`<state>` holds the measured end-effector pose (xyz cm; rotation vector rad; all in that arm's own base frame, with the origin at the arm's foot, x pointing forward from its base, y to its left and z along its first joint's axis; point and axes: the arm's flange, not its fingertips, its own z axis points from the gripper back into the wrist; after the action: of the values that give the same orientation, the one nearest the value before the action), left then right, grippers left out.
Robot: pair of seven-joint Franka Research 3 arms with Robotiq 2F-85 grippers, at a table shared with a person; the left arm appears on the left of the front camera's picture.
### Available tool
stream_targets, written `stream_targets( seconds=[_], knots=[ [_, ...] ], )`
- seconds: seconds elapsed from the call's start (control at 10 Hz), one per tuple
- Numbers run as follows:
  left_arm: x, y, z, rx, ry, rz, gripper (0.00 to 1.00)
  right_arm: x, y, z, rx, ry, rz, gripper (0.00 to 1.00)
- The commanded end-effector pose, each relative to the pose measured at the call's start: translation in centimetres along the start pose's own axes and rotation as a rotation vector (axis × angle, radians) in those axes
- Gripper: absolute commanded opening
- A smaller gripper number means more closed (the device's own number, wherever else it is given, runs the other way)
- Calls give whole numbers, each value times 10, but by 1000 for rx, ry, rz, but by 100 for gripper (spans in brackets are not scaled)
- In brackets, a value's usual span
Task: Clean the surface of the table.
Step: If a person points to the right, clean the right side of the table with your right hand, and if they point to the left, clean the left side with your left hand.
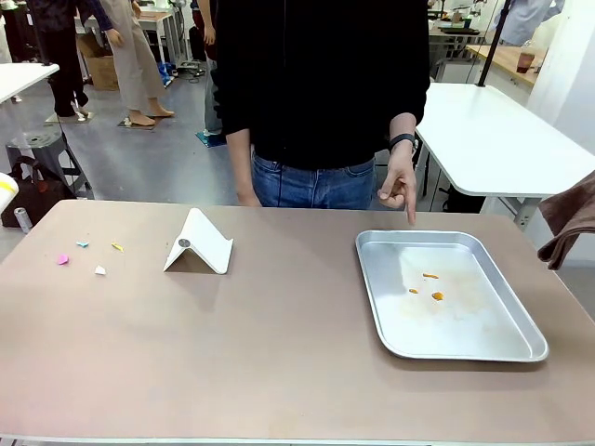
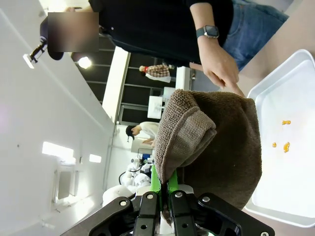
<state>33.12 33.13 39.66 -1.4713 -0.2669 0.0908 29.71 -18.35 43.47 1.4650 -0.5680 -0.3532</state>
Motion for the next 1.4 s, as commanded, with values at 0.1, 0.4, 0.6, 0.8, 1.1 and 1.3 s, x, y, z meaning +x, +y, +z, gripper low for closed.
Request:
stream_targets(
  seconds=[0.1,0.4,0.6,0.8,1.1,1.3],
  knots=[
    [-2,-1,2,3,4,0,0,1,5,0,23,-10,-10,0],
    [-2,-1,2,3,4,0,0,1,5,0,23,-10,-10,0],
    [-2,-1,2,3,4,0,0,-4,-2,-6,-50,50,38,6],
    [-2,-1,2,3,4,0,0,-6,4,-27,-197,72,136,6],
    [-2,-1,2,3,4,0,0,15,2,-82,-510,229,254,6],
    [-2,-1,2,3,4,0,0,38,-7,-115,-690,282,310,6]
  ],
)
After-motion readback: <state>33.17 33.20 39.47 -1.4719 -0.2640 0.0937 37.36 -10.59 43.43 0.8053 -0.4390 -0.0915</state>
